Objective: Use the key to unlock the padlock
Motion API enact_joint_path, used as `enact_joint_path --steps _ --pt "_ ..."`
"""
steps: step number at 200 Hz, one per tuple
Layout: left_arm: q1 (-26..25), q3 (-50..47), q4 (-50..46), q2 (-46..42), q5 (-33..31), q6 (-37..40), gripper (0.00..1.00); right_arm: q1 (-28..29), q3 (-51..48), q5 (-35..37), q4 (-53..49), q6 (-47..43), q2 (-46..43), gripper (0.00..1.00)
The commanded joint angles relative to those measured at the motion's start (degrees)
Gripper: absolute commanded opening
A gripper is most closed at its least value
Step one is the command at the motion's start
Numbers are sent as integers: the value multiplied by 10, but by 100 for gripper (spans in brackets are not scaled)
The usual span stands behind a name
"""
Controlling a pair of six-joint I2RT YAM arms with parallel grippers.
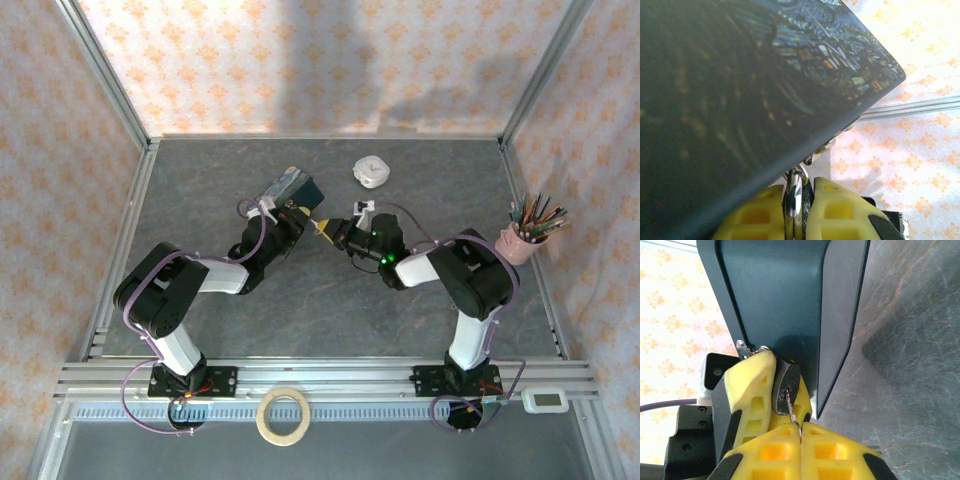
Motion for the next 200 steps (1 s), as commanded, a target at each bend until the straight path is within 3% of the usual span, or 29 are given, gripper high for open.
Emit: enact_joint_path --steps 1,80,124,167,200 --pt "-30 3 -11 -23 80 27 0 -9 13 29 61 -13 -23 0" --pt "-30 0 -27 -38 83 19 0 1 20 26 81 -4 -2 0" --pt "-24 0 -20 -39 40 11 0 5 -18 43 61 -5 -36 0" --pt "-23 13 -106 -31 -52 87 0 -4 -54 57 28 -14 -65 0" --pt "-29 28 -125 0 -79 110 0 -14 -85 60 20 -13 -79 0"
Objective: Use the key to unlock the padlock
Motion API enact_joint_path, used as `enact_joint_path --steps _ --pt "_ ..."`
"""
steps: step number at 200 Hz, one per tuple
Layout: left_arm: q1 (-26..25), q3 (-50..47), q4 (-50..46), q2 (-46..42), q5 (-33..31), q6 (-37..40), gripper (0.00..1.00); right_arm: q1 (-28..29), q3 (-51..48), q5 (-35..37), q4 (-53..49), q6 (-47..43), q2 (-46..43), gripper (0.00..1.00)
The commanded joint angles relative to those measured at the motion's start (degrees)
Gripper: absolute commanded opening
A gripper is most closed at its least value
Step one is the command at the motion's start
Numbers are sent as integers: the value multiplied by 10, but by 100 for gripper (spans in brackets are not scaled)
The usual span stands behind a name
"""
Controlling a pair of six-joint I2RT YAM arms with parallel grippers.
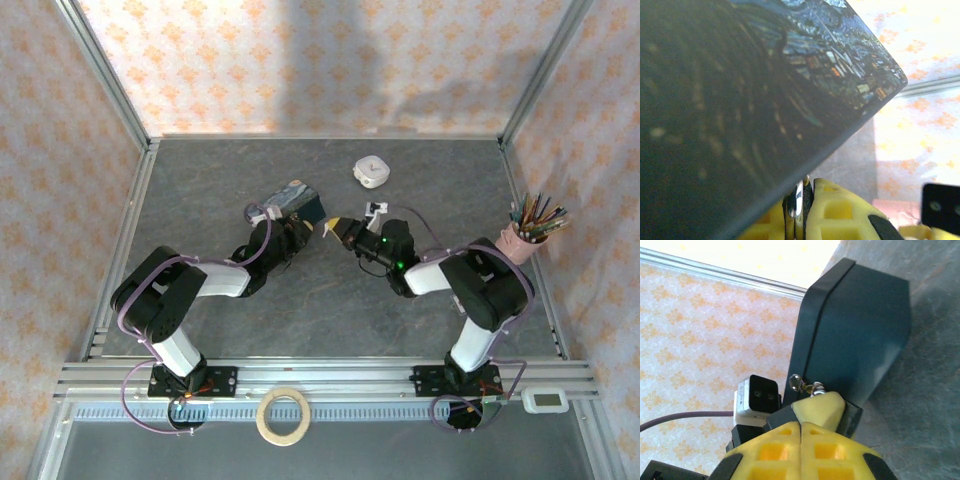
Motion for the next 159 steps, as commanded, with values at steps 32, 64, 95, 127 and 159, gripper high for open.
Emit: enact_joint_path --steps 32,64,95,127,159 --pt "-21 33 1 51 -58 45 6 -8 -40 24 -18 -10 -31 0" --pt "-22 19 5 58 -49 40 29 -6 -56 36 -16 -13 -41 0" --pt "-23 -8 -13 14 -33 4 53 5 -58 63 -40 -31 -57 0" --pt "-35 -45 50 -39 1 -105 54 31 -48 126 -72 -35 -69 0" --pt "-59 -38 108 -48 -1 -156 55 50 -49 173 -51 -3 -65 0"
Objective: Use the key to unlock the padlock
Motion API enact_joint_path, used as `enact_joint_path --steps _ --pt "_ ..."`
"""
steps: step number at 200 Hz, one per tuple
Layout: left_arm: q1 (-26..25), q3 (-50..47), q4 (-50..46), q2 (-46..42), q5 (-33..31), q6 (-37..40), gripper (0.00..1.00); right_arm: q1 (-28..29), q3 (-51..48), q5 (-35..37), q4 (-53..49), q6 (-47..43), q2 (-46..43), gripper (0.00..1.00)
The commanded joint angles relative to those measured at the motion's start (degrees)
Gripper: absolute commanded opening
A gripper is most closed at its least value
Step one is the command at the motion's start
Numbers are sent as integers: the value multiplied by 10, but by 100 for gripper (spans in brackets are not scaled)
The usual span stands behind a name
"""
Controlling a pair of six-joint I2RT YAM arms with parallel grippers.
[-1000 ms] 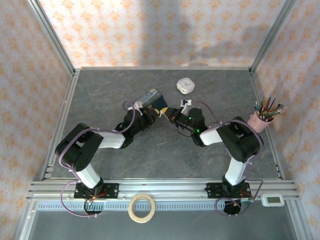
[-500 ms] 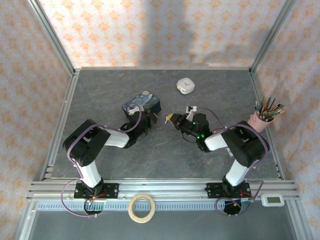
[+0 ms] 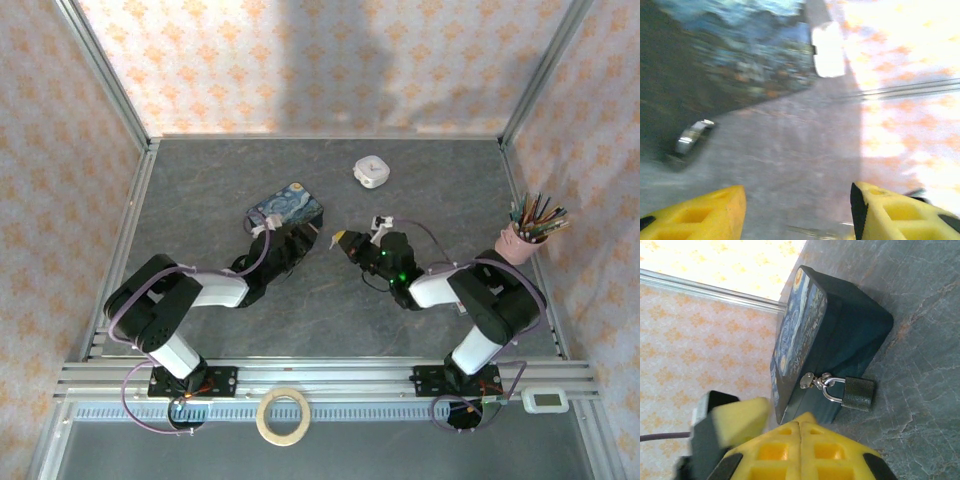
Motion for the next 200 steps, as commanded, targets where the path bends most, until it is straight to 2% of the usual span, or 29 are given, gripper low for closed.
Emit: enact_joint_path --steps 1,46,78,120,154,200 --pt "-17 6 72 -8 13 -64 55 10 5 64 14 17 -11 0" --pt "-38 34 88 39 20 -70 54 16 -1 85 56 57 -10 0" --pt "-41 40 104 51 23 -72 50 19 2 84 69 70 0 0" --pt "-43 49 108 54 28 -71 35 20 5 81 88 83 16 0" --pt "-45 43 132 59 35 -88 27 23 6 84 89 84 18 0" --pt "-50 41 143 67 42 -101 29 23 5 91 94 89 17 0"
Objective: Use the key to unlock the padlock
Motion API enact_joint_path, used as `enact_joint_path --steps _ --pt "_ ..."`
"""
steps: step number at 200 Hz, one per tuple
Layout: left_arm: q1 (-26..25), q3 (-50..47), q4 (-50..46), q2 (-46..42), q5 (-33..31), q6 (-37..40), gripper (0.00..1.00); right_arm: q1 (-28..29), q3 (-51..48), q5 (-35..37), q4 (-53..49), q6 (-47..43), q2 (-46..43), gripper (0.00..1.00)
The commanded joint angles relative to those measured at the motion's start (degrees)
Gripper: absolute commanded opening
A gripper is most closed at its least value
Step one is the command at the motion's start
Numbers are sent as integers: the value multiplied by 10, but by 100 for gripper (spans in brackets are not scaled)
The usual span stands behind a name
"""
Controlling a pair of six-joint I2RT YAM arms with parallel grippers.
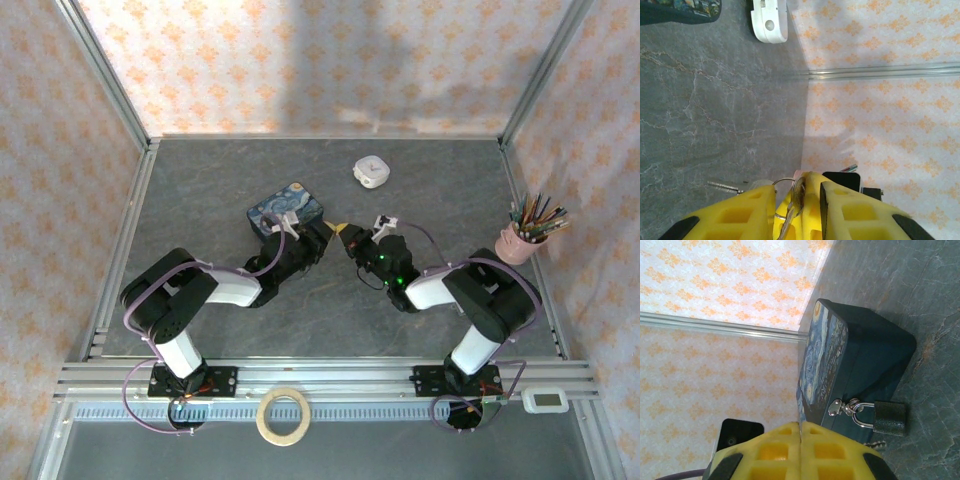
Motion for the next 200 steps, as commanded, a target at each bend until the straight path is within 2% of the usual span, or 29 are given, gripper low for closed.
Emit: enact_joint_path --steps 1,28,61,82,89,106,125,143,167,183,200 --pt "-7 4 38 9 17 -14 29 5 5 14 22 7 3 0" --pt "-7 2 43 11 16 -15 27 5 4 18 20 11 2 0" --pt "-7 2 44 8 16 -12 0 5 1 20 18 10 1 0" --pt "-2 3 37 3 25 2 0 -5 0 7 0 -17 -14 0" --pt "5 1 34 -2 34 13 0 -15 0 -7 -14 -34 -24 8" --pt "35 6 14 -16 90 62 0 -70 2 -87 -45 -93 -47 30" --pt "74 39 -55 -27 187 141 0 -135 21 -219 -105 -173 -65 38" --pt "99 84 -147 -32 275 230 0 -177 55 -330 -195 -256 -72 40" --pt "114 153 -280 -31 369 356 0 -194 82 -439 -269 -346 -90 40" --pt "118 196 -368 -28 416 438 0 -194 97 -488 -309 -394 -106 40" --pt "122 231 -448 -27 451 520 0 -195 99 -503 -334 -427 -129 38"
